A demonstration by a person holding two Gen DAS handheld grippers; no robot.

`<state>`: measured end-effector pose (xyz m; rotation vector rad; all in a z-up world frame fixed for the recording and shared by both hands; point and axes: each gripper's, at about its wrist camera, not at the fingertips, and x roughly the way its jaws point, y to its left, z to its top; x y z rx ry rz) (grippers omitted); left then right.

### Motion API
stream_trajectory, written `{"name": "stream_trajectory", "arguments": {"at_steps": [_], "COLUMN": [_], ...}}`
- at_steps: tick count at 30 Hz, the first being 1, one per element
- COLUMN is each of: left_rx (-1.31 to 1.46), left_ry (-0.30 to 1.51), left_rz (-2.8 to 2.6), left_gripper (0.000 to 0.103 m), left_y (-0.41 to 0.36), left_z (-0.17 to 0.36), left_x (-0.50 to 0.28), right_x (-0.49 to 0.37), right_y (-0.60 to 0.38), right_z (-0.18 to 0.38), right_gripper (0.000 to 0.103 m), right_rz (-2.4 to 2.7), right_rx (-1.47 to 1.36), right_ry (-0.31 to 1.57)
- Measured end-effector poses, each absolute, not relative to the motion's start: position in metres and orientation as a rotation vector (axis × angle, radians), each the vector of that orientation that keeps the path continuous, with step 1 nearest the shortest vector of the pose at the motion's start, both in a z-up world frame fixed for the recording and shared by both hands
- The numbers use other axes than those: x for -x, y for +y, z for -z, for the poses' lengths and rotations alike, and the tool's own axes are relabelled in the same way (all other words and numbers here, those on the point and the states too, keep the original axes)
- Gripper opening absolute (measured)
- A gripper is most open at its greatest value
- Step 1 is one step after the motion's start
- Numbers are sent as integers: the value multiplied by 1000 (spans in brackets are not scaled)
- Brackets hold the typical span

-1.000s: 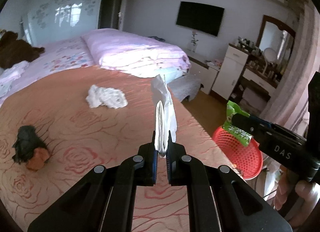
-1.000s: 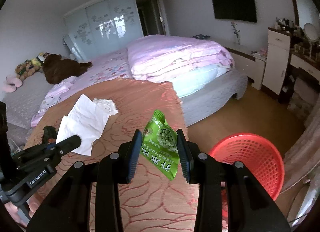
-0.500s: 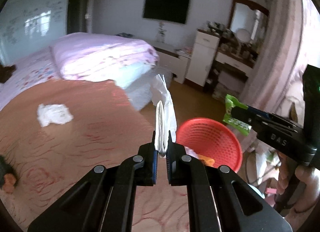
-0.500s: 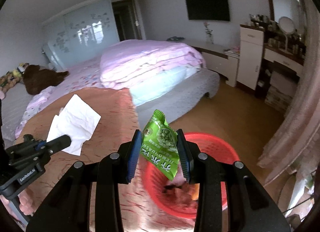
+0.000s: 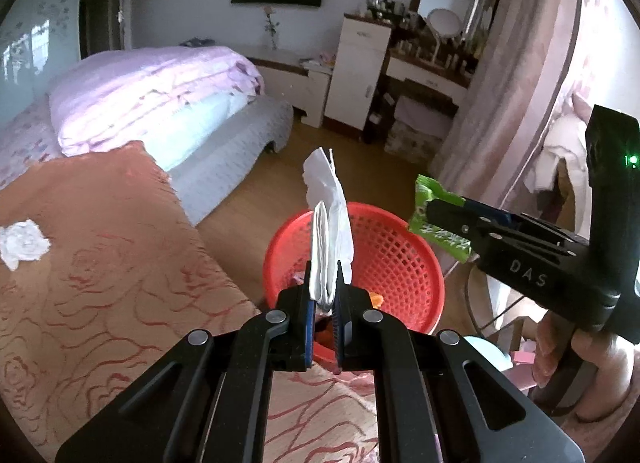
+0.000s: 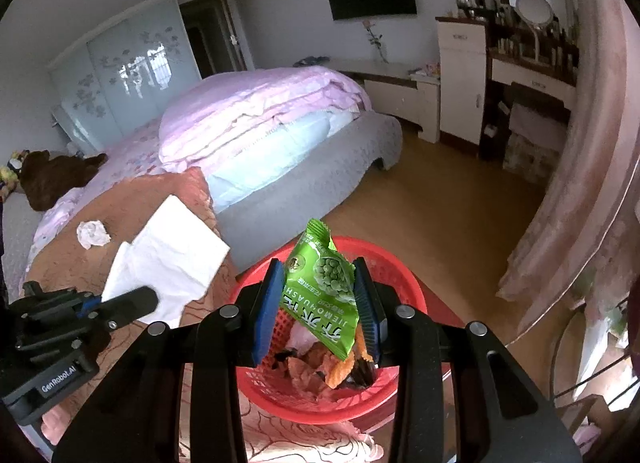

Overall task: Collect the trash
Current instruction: 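Open the left tool to drop the tissue while the right tool releases the snack bag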

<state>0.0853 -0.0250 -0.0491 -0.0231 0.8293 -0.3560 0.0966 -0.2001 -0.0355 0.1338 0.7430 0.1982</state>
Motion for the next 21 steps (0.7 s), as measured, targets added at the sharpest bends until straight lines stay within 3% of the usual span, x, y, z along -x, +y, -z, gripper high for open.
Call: {"name": "stream_trajectory", "arguments": {"at_steps": [10,12,14,21], "left_rx": [-5,-8,-15,-16], "left_ry": [920,943,933,918], "left_rz": [394,407,402,377], "left_gripper": [9,31,45,61], "left_y": [-44,-46,-48,-44], "left_z": [78,83,84,83], "left_x": [-102,-104,-102,-97], "right_x": [-113,-116,-118,-121], "right_y": [-216,-219,-220,-218], "right_z": [61,68,72,79], "right_gripper": [35,35,35,35], "right_rz": [-170,-163,-160,-156], "right_rx": [-189,-191,-191,-188], "right_ry": [828,839,851,870]}}
